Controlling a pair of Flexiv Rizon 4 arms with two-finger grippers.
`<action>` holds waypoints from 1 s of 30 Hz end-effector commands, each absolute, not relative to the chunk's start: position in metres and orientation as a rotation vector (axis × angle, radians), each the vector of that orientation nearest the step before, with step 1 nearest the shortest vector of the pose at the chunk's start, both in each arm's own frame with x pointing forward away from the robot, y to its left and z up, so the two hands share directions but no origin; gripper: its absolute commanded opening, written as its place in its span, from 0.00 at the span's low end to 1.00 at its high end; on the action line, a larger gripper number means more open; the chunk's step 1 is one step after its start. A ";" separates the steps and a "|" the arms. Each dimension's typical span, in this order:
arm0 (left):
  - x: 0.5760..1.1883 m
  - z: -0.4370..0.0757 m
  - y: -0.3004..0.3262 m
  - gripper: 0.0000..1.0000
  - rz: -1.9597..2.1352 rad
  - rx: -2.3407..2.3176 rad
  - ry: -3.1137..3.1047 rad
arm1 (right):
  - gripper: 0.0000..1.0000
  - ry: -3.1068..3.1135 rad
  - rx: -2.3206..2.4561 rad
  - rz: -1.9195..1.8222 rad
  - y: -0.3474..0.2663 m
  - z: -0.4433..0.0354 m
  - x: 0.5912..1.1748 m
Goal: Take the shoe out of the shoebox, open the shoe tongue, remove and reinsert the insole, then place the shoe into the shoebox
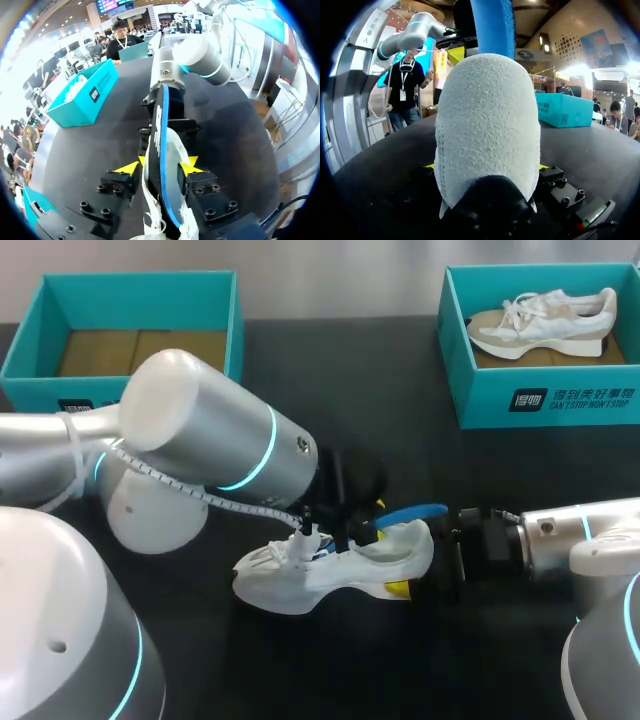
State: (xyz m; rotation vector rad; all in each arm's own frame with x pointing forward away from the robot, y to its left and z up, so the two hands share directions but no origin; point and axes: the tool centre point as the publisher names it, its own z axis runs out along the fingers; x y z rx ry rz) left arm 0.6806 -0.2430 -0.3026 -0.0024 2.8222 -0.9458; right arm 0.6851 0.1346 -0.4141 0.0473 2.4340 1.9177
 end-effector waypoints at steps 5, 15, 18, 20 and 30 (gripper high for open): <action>0.674 -0.289 -0.229 0.92 -0.974 0.021 2.830 | 0.00 2.437 0.048 1.913 0.136 -0.414 0.684; 0.664 -0.278 -0.236 0.86 -0.935 0.058 2.769 | 0.00 2.437 0.048 1.913 0.136 -0.414 0.684; 0.660 -0.281 -0.241 0.82 -0.916 0.057 2.752 | 0.00 2.437 0.048 1.913 0.136 -0.414 0.684; 0.659 -0.284 -0.244 0.80 -0.895 0.048 2.736 | 0.00 2.437 0.048 1.913 0.136 -0.414 0.684; 0.664 -0.292 -0.247 0.80 -0.829 -0.038 2.654 | 0.00 2.437 0.048 1.913 0.136 -0.414 0.684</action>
